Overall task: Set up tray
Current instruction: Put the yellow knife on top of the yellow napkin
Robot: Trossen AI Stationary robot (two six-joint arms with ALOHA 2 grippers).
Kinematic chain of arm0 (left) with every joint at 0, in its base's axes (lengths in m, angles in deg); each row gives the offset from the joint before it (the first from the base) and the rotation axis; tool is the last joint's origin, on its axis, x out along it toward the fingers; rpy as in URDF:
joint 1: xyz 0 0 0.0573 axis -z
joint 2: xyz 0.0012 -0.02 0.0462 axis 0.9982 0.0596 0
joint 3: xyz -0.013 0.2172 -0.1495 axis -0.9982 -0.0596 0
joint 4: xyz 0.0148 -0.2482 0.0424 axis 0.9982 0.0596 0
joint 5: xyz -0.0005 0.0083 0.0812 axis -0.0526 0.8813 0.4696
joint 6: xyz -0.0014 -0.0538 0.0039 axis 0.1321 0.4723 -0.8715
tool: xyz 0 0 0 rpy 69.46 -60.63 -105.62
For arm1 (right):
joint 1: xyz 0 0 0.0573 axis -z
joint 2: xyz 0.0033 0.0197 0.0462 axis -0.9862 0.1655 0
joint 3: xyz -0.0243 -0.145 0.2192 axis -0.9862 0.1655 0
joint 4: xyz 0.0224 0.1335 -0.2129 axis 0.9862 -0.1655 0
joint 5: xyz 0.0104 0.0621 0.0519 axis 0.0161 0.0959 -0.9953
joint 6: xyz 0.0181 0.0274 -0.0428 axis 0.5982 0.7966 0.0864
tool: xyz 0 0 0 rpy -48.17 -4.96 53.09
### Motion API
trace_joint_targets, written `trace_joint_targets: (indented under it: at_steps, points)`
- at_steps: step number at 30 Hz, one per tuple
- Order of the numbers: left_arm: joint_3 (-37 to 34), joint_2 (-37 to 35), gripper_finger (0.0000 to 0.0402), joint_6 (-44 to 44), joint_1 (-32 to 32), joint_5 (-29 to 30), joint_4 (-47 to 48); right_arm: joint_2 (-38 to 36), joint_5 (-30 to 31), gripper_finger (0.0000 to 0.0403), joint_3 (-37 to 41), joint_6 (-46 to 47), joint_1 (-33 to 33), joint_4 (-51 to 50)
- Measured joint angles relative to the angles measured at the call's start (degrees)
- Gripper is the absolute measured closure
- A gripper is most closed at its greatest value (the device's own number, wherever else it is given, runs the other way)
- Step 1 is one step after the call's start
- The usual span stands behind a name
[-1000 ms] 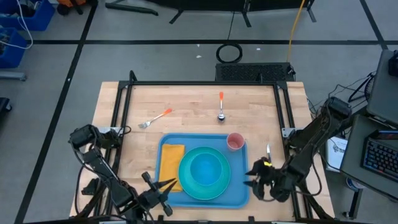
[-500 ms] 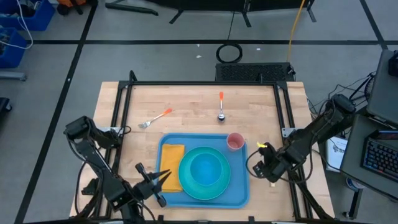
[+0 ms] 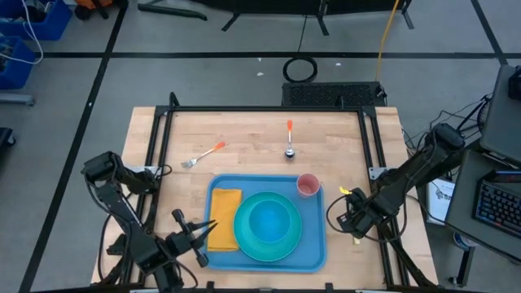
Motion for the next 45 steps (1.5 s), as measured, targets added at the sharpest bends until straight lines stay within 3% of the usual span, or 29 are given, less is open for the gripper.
trace_joint_targets:
  at_steps: [8,23,30,39,45]
  points:
    - [-7.05,0.07,0.0355,12.25,0.20,0.42,0.45,0.04,-1.52,0.0206,7.20,0.73,-0.44,11.30]
    - [-7.09,0.04,0.0355,12.63,-0.10,0.46,0.34,-0.11,-3.01,0.0240,11.74,1.65,-0.44,16.17]
    - [-7.09,0.04,0.0355,12.91,-0.15,0.40,0.34,-0.07,-2.91,0.0279,11.85,1.47,-0.46,16.11]
    - [-7.09,0.04,0.0355,12.95,-0.15,0.36,0.94,-0.05,-2.54,0.0365,11.88,-0.16,-0.46,16.27]
    - [-7.09,0.04,0.0355,13.07,-0.25,0.34,1.58,-0.05,-1.46,0.0370,11.92,-0.49,-0.48,16.33]
